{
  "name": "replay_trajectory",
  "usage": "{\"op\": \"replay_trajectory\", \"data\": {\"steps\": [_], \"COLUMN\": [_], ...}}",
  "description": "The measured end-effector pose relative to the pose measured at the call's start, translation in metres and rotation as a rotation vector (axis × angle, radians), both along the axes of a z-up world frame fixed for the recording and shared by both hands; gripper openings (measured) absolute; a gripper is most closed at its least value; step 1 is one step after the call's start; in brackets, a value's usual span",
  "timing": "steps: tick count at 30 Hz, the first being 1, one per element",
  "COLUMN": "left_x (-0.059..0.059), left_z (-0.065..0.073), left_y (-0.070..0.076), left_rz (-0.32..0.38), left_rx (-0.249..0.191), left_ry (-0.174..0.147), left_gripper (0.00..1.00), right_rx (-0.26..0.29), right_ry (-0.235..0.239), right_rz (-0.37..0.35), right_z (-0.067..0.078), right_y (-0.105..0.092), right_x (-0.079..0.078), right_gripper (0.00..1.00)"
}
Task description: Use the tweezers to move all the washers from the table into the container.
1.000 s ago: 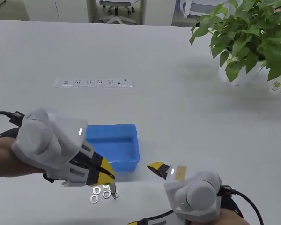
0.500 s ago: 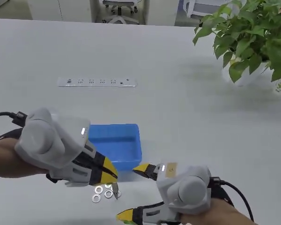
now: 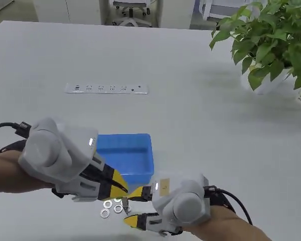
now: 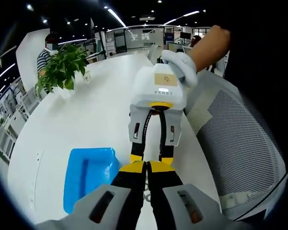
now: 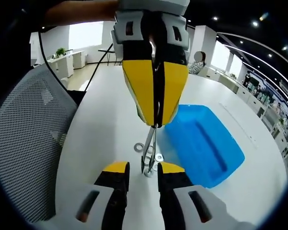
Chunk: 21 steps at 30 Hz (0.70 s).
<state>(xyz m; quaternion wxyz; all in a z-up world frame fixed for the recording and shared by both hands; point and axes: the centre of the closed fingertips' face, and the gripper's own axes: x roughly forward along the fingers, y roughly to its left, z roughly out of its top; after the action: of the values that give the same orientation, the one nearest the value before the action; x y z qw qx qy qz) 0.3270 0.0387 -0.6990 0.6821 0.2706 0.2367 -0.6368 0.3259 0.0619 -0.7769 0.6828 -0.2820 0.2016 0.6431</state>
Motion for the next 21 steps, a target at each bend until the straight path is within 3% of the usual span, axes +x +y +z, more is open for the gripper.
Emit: {"op": "replay_trajectory", "data": {"steps": [9,21], "left_x": [-0.0002,-0.0013], "left_z": [0.0004,-0.0003], "left_y": [-0.0001,-0.0018], "left_rz": [-0.001,-0.001], "left_rx": [-0.001,-0.009], "left_ry": [-0.002,0.002], "left_gripper": [0.05,0.05], "right_rx": [-0.021,-0.028], "right_ry": [-0.002,0.054], "right_rz": [-0.001,-0.018], "right_z": [-0.0027,-0.0041], "right_y": [0.0045,0.0032], "right_x": [0.0051,0.0024], "right_gripper": [0.13,0.1]}}
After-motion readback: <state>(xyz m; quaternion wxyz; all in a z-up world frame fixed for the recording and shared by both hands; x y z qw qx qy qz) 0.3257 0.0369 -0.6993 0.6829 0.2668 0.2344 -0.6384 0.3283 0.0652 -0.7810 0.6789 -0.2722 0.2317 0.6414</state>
